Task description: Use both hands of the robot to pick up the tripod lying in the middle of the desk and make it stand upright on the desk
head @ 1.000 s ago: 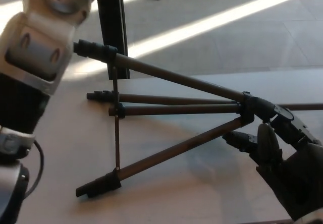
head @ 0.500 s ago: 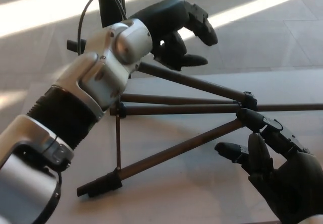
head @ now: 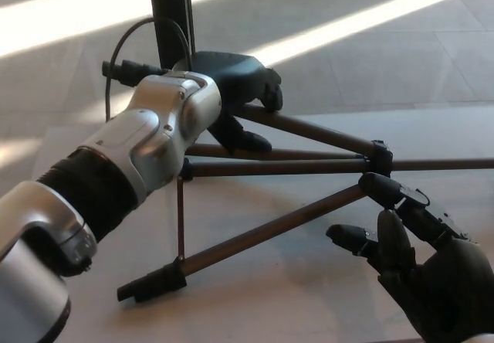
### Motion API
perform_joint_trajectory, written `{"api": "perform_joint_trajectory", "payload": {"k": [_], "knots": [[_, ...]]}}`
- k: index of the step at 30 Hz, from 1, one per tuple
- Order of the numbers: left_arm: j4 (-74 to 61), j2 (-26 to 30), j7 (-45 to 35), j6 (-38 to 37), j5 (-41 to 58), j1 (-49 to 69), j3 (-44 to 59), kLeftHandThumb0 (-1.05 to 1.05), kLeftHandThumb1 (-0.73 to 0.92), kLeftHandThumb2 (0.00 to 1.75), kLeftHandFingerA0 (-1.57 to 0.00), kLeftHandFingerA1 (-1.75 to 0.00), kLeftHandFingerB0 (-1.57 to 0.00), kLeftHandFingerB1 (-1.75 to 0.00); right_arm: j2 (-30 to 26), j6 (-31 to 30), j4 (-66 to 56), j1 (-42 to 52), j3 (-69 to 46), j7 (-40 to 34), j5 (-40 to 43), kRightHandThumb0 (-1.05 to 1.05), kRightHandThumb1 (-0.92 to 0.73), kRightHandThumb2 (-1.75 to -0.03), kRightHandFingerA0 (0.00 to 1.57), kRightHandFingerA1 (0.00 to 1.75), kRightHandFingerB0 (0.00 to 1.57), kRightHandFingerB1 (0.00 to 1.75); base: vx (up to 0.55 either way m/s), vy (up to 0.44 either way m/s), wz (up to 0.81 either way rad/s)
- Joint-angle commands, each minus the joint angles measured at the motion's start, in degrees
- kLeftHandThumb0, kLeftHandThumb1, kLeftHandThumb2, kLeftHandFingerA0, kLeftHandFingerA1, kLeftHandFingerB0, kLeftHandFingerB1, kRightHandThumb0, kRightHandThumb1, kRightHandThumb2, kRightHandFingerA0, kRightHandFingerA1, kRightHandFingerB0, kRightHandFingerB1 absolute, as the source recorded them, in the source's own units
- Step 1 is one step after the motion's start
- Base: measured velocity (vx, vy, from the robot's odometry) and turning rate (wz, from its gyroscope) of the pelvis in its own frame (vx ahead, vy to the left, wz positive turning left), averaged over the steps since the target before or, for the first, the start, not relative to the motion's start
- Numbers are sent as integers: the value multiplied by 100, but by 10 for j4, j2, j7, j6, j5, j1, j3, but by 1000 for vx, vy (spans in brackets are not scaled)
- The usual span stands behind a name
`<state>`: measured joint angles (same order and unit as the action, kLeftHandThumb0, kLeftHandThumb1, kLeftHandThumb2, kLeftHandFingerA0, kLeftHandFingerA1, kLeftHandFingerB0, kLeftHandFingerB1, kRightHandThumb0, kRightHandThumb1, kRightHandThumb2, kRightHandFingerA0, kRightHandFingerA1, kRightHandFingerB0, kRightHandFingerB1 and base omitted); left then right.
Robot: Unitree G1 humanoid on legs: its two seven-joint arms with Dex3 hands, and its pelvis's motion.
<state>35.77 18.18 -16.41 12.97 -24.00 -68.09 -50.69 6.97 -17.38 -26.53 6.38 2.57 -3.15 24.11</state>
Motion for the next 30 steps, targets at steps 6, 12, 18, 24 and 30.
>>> {"api": "perform_joint_trajectory", "payload": {"k": [6,12,18,24,30], "knots": [[31,28,75,-19,-207,-14,-98,-87,58,95,-5,-47,-22,-46,-6,-18,-4,8,-4,-1,0,-71,-74,-62,74,83,69,54,0,0,0],[55,8,192,-22,-192,12,-56,-63,73,62,-47,-52,-41,-41,-11,-22,0,-1,1,-7,-16,-70,-75,-62,76,80,69,53,0,0,0],[66,-5,263,-20,-202,32,-45,-47,72,62,-95,-82,-57,-54,-14,-12,6,0,9,1,-23,-66,-77,-63,76,82,65,54,0,0,0],[80,-9,265,-38,-172,48,-11,-20,51,57,-89,-167,-71,-78,-15,-3,18,-6,10,6,-28,-66,-77,-63,78,87,69,55,0,0,0],[94,-14,246,-21,-190,59,2,-23,59,60,-81,-151,-74,-87,-8,-15,18,-23,11,3,-22,-63,-74,-62,76,84,68,55,0,0,0]]}}
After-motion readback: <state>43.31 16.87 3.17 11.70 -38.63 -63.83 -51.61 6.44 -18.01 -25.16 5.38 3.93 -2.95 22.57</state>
